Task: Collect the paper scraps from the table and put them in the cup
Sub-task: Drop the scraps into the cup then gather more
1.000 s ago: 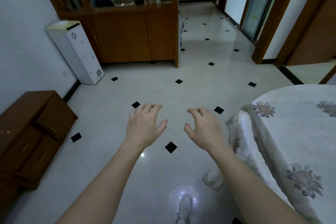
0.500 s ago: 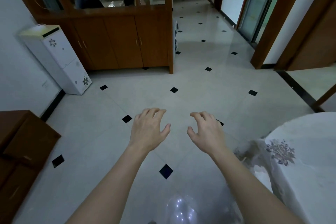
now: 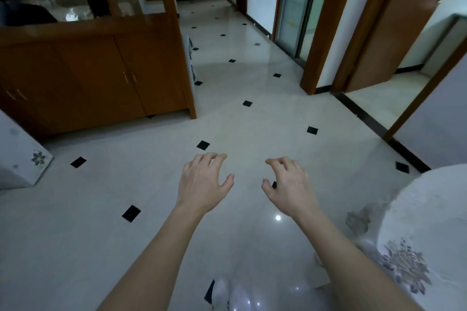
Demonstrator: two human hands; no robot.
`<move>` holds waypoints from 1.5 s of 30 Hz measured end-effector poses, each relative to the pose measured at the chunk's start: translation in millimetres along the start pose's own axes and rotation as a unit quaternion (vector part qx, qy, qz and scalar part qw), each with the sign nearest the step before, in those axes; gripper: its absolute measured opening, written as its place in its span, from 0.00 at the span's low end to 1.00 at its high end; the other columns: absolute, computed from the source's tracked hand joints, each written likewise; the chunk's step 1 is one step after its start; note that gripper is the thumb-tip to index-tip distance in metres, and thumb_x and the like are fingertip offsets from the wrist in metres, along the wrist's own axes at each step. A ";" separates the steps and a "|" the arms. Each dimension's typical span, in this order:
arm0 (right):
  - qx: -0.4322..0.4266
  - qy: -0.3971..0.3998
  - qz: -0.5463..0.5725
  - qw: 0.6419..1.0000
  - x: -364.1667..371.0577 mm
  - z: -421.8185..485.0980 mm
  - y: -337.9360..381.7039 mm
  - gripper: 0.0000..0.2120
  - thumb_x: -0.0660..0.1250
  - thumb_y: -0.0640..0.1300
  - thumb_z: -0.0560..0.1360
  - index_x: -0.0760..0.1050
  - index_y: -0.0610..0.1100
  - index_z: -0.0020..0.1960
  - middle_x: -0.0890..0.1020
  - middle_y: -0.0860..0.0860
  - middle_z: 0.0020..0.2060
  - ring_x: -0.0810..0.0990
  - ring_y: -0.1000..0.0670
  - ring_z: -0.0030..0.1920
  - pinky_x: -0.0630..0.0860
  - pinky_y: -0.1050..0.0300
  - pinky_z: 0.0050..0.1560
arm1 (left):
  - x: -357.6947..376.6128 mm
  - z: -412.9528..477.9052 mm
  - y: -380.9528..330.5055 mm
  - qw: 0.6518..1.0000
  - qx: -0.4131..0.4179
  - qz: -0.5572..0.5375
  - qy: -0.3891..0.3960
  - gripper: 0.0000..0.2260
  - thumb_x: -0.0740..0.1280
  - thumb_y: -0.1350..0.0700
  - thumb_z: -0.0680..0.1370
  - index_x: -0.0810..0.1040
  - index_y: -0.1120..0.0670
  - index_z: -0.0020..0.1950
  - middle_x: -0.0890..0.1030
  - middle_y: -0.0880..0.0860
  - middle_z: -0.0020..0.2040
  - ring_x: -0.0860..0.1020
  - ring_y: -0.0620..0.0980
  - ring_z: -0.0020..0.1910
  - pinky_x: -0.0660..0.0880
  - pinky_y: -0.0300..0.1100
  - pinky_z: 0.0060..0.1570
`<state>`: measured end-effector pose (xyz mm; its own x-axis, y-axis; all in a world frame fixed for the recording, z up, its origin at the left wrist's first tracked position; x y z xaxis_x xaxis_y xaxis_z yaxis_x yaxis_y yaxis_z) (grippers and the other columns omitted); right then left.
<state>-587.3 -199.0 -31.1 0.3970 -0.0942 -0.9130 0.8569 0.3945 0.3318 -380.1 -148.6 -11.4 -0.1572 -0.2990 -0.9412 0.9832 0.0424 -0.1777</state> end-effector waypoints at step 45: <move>0.386 -0.116 -0.084 0.912 -97.1 365.8 -521.7 0.23 0.62 0.56 0.77 0.68 0.50 0.70 0.75 0.48 0.63 0.72 0.47 0.63 0.72 0.48 0.62 | 265.1 634.2 -397.5 0.924 0.358 -0.098 0.089 0.23 0.64 0.43 0.77 0.72 0.51 0.69 0.77 0.53 0.64 0.73 0.54 0.62 0.72 0.52 0.56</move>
<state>-952.5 -730.1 -28.7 0.2208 -0.3201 -0.9213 0.8530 -0.3946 0.3415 -753.6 -849.4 -8.0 -0.2885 -0.0689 -0.9550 0.7335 -0.6571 -0.1741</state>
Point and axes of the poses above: each hand's wrist, its own z-axis towards the middle knuckle, its own x-axis out of the palm, y = z × x, the point moved 3 cm from there along z, towards the middle knuckle
